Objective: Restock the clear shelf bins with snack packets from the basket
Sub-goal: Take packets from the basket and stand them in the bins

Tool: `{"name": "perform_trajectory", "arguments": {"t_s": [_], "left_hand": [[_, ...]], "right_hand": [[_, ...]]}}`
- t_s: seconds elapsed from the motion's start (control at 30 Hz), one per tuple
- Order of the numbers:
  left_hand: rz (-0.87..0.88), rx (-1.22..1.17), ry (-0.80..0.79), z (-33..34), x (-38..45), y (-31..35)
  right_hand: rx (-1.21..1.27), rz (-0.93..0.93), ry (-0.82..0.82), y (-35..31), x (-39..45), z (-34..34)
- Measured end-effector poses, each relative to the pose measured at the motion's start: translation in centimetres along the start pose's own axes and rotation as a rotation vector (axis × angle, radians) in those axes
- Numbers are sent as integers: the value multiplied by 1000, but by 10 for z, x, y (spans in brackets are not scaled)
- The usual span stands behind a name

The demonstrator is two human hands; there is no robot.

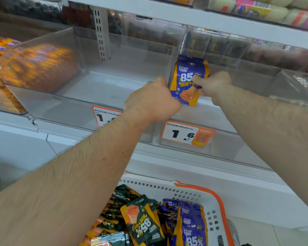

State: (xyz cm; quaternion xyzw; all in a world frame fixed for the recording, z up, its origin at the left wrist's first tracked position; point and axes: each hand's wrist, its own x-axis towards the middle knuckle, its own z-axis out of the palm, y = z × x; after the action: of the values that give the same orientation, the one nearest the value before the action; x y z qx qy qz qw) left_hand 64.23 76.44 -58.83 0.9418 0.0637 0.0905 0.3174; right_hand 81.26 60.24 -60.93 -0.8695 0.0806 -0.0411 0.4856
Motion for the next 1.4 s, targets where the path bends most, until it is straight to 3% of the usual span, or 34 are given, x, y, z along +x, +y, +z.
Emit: {"name": "perform_trajectory", "arguments": {"t_s": [0.27,0.43,0.5,0.57,0.67,0.8,0.9,1.03,1.13,1.23,1.4], "left_hand": [[9,-56,49,0,-5,4],[77,-181,57,-1,-11,5],[137,-211,131,-2,-15,5],[299,-191,303,-2,-23,2],[556,-103,531,8,-47,-7],[618,-227,456,54,-103,-23],[469,-339,284,90,-149,-51],[66,-240,-61,125,-203,-92],[-127,-249,-244,138,-229,-111],[-203,-275,-306,142,-244,-121],[-308,-279,-270,144,-255,-133]], "right_hand": [[-8,37,26,-1,-18,-9],[-143,-17,11,-13,-59,-19],[-210,-71,21,-17,-84,-25],[-263,-184,95,-18,-113,-31],[-291,-519,231,-9,-158,-35],[-240,-866,229,29,-215,-22],[-303,-792,29,77,-247,-2],[-684,-434,-573,146,-274,24],[-945,-262,-913,200,-295,52],[-1054,-92,-1046,239,-320,76],[-1018,67,-1136,257,-343,101]]}}
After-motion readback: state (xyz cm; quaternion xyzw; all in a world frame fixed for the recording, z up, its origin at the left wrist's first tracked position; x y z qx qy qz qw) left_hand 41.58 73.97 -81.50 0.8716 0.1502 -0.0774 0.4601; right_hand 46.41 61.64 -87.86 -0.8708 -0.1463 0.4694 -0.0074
